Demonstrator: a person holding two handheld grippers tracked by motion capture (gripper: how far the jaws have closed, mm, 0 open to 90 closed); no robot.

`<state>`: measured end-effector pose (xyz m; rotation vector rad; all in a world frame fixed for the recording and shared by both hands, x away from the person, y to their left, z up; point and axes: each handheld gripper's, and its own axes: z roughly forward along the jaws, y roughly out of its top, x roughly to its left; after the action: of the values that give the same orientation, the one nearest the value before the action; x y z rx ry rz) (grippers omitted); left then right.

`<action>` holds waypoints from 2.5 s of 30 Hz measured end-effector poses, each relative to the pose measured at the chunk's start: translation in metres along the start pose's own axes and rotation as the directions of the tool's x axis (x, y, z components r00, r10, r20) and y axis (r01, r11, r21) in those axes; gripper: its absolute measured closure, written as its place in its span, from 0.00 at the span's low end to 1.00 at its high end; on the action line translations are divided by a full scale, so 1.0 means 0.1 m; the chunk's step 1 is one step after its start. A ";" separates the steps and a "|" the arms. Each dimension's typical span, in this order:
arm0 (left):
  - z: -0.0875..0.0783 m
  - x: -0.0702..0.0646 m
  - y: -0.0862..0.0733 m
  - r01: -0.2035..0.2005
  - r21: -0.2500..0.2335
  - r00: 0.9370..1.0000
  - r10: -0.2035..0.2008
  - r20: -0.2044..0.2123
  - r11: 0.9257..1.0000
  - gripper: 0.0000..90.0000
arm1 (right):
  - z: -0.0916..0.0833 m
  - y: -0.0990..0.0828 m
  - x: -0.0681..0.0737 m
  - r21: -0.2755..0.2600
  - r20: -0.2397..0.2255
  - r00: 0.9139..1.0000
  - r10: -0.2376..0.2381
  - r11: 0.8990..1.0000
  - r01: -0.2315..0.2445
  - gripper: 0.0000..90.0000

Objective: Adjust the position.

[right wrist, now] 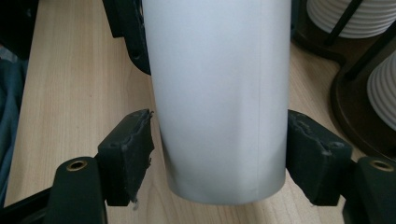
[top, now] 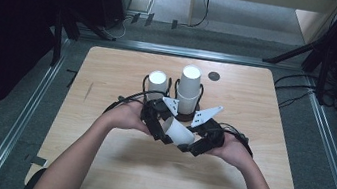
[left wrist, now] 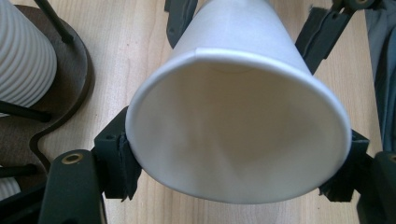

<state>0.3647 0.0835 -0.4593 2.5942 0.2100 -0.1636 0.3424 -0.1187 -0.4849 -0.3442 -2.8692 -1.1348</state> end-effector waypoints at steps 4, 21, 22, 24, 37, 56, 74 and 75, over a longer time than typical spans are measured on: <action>0.02 -0.02 0.02 -0.010 0.002 1.000 0.010 0.002 1.000 0.26 | 0.03 0.00 0.00 0.023 -0.007 1.000 -0.004 1.000 0.004 0.34; 0.02 0.00 -0.03 0.039 -0.047 0.999 -0.039 0.001 0.998 0.13 | 0.01 0.02 0.02 0.020 0.003 0.999 -0.039 0.999 0.039 0.37; 0.01 0.00 -0.03 0.045 -0.057 0.999 -0.045 -0.005 0.997 0.12 | -0.01 0.02 0.02 0.018 0.010 0.999 -0.034 0.999 0.034 0.37; 0.00 0.00 -0.04 0.049 -0.081 0.999 -0.049 -0.003 0.996 0.10 | -0.03 0.02 0.00 0.008 0.011 0.999 -0.034 0.999 0.034 0.37; -0.13 -0.02 -0.13 0.086 -0.250 0.996 -0.092 -0.014 0.964 0.11 | -0.17 0.00 -0.05 -0.083 0.007 1.000 -0.001 0.997 0.002 0.37; -0.15 -0.02 -0.19 0.174 -0.435 0.985 -0.158 0.073 0.884 0.21 | -0.21 0.01 -0.06 -0.153 -0.042 0.999 0.027 0.988 -0.033 0.37; -0.20 -0.06 -0.17 0.145 -0.370 0.988 -0.151 0.013 0.918 0.27 | -0.16 0.02 -0.05 -0.111 -0.026 0.998 0.063 0.992 -0.066 0.27; -0.21 -0.07 -0.16 0.140 -0.365 0.989 -0.148 0.007 0.920 0.27 | -0.16 0.02 -0.06 -0.112 -0.022 0.998 0.061 0.992 -0.063 0.27</action>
<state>0.3568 0.1072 -0.4479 2.2095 0.4001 -0.1357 0.3479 -0.1290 -0.4726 -0.4225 -2.7643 -1.2842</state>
